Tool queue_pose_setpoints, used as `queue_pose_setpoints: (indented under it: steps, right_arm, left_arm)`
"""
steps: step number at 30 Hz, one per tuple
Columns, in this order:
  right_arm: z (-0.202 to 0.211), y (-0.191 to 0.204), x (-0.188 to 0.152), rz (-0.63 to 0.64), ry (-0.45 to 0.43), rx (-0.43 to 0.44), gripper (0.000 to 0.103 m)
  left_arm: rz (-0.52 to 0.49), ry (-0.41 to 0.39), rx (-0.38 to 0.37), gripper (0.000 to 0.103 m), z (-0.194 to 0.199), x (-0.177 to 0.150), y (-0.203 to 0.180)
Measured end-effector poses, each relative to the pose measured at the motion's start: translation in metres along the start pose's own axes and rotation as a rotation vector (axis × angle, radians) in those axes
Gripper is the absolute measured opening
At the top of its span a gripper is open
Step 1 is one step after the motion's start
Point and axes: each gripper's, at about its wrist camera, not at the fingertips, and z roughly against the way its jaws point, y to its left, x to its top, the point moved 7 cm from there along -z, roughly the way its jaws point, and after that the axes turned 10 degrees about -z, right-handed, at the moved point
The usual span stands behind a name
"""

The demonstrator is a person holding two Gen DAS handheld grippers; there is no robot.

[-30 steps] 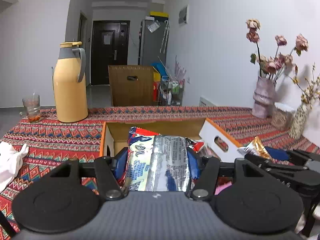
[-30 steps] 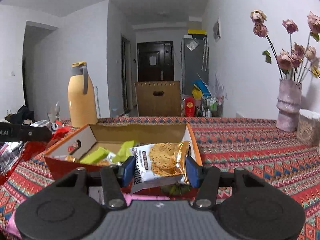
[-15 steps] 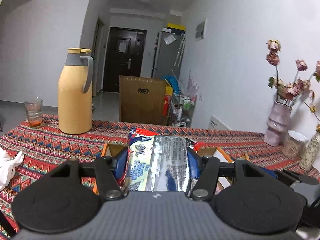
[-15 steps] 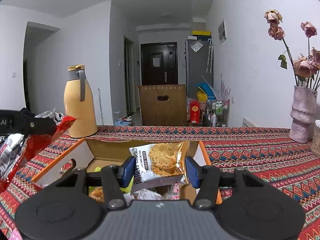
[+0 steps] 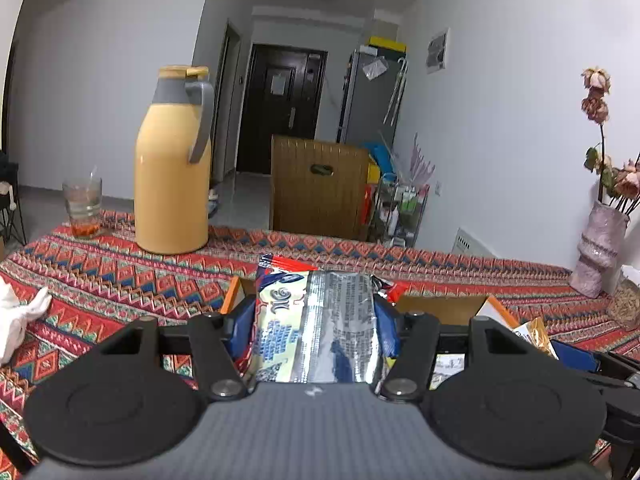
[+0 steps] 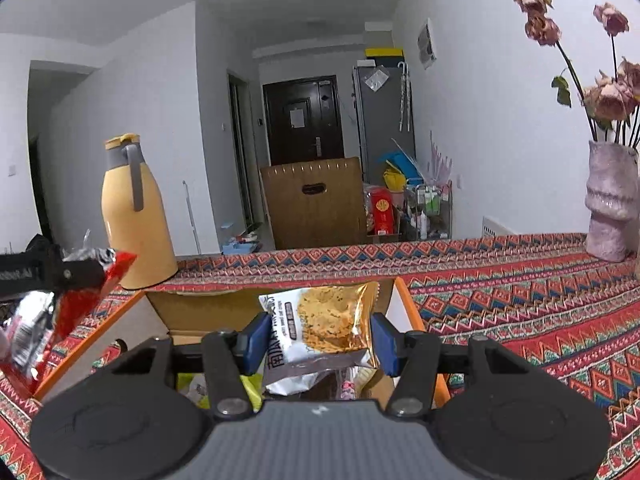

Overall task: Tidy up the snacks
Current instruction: 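Open both tools to drop the packets into the box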

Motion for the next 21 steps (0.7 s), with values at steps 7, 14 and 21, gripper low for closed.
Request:
queue_pose_setpoints:
  steps: [7,14,21]
  right_arm:
    - [-0.011,0.003,-0.012,0.02,0.036,-0.017,0.058]
    - [-0.01,0.0,-0.012,0.013,0.035,-0.031,0.072]
    - [-0.004,-0.002,-0.011,-0.002,0.016,-0.029,0.103]
  left_arm:
    - [-0.001,0.045,0.012,0.061,-0.012,-0.012,0.0]
    - [0.01,0.044,0.043,0.096,-0.011,-0.016,0.003]
    - [0.021,0.052,0.044,0.103,-0.008,-0.017,0.003]
